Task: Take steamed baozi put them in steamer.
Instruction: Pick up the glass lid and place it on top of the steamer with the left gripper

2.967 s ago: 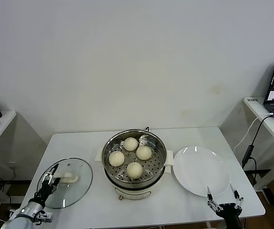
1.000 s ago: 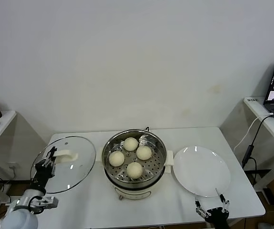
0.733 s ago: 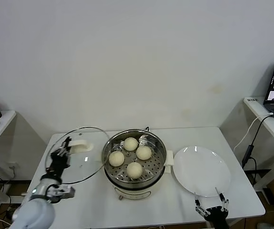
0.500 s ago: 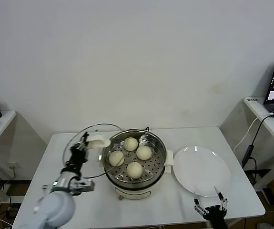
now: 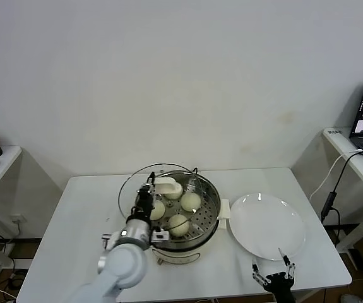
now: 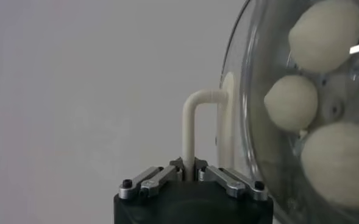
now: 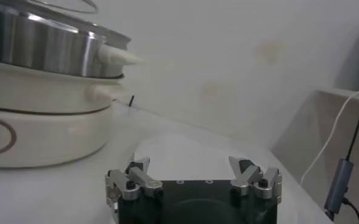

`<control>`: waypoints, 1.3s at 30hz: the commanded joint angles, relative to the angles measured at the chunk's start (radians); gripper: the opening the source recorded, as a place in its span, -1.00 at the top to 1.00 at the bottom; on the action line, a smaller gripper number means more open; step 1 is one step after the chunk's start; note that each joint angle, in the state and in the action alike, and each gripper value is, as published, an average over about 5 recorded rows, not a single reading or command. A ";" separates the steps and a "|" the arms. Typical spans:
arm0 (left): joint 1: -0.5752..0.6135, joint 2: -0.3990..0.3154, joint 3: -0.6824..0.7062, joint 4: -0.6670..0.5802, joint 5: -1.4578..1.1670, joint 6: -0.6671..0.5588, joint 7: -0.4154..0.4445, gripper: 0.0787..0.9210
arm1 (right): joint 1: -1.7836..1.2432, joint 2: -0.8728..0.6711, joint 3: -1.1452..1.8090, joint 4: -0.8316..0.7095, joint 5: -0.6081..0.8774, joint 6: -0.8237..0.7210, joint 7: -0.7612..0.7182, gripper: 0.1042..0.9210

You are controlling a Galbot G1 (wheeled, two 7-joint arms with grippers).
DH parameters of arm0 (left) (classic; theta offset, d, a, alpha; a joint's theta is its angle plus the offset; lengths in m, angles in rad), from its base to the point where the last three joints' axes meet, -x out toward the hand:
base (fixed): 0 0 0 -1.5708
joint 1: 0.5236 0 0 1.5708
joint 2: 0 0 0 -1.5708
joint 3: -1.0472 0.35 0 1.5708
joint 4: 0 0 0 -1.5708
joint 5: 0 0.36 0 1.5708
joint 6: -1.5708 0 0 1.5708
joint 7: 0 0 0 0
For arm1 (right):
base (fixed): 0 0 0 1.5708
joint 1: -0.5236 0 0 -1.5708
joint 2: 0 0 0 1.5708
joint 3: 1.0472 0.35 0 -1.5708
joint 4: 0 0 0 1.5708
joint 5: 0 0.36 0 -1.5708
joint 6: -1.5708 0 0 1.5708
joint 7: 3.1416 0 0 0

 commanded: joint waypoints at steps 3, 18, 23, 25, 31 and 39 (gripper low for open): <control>-0.014 -0.118 0.084 0.030 0.158 0.040 0.057 0.79 | 0.005 0.005 -0.004 -0.010 -0.016 0.003 0.001 -0.76; 0.022 -0.132 0.080 0.054 0.155 0.040 0.056 0.79 | 0.002 0.005 -0.010 -0.013 -0.025 0.005 0.001 -0.76; 0.025 -0.134 0.082 0.048 0.145 0.041 0.057 0.79 | 0.002 0.005 -0.014 -0.014 -0.029 0.005 0.001 -0.76; 0.025 -0.132 0.083 0.044 0.142 0.041 0.057 0.79 | 0.001 0.005 -0.017 -0.014 -0.030 0.005 0.001 -0.76; 0.029 -0.132 0.083 0.042 0.137 0.041 0.053 0.79 | 0.001 0.005 -0.020 -0.015 -0.033 0.006 0.001 -0.76; 0.032 -0.146 0.066 0.064 0.184 0.018 0.022 0.79 | -0.001 0.005 -0.025 -0.014 -0.034 0.007 0.000 -0.76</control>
